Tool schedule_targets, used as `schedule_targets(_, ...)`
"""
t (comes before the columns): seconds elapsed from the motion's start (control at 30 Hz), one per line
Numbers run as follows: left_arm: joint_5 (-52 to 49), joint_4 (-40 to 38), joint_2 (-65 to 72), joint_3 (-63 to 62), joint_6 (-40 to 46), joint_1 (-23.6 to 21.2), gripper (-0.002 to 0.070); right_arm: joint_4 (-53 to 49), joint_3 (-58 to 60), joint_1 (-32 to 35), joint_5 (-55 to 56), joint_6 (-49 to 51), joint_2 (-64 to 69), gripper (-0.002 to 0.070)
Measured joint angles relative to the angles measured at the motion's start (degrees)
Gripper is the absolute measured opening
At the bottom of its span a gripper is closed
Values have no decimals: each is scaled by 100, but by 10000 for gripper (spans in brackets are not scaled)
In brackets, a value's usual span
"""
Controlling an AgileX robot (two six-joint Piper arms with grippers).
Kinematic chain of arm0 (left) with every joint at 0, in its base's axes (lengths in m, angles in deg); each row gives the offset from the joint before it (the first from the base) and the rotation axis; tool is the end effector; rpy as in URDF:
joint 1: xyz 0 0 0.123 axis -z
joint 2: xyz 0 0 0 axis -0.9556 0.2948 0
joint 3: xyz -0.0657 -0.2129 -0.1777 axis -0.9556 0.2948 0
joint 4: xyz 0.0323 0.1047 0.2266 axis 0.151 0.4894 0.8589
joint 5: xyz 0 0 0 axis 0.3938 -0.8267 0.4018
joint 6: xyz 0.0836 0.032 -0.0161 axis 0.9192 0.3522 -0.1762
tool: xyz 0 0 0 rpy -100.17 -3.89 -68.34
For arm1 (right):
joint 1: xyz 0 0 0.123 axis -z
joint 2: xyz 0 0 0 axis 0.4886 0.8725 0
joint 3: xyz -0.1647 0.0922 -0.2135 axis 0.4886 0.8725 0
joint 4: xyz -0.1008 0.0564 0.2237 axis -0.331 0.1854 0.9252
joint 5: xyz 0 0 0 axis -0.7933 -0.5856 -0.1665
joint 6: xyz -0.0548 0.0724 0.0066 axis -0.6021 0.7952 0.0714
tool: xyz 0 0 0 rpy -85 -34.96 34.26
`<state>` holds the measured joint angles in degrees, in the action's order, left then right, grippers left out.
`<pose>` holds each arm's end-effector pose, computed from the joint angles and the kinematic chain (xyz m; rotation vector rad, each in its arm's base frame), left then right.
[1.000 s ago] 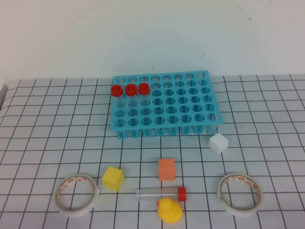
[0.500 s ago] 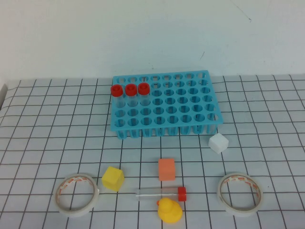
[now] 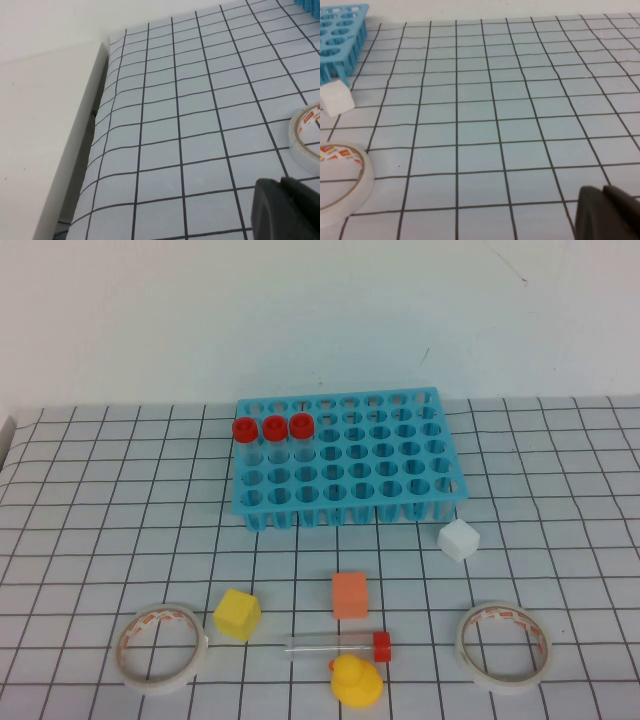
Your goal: Place the test tubes
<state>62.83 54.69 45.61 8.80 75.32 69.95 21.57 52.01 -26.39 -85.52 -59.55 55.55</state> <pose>0.0536 0.0042 0.1799 0.0737 1.8018 0.1543 0.0529 -0.0051 0.1767 0.0772 1.8331 -0.0496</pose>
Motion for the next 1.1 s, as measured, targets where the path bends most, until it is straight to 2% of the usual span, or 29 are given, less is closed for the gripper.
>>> schedule_targets(0.93,0,36,0,0,37,0,-2,-173,0,0,0,0,0,-1)
schedule_targets(1.1,134,1289,0,10,401,0,-1,-34,0,0,0,0,0,-1)
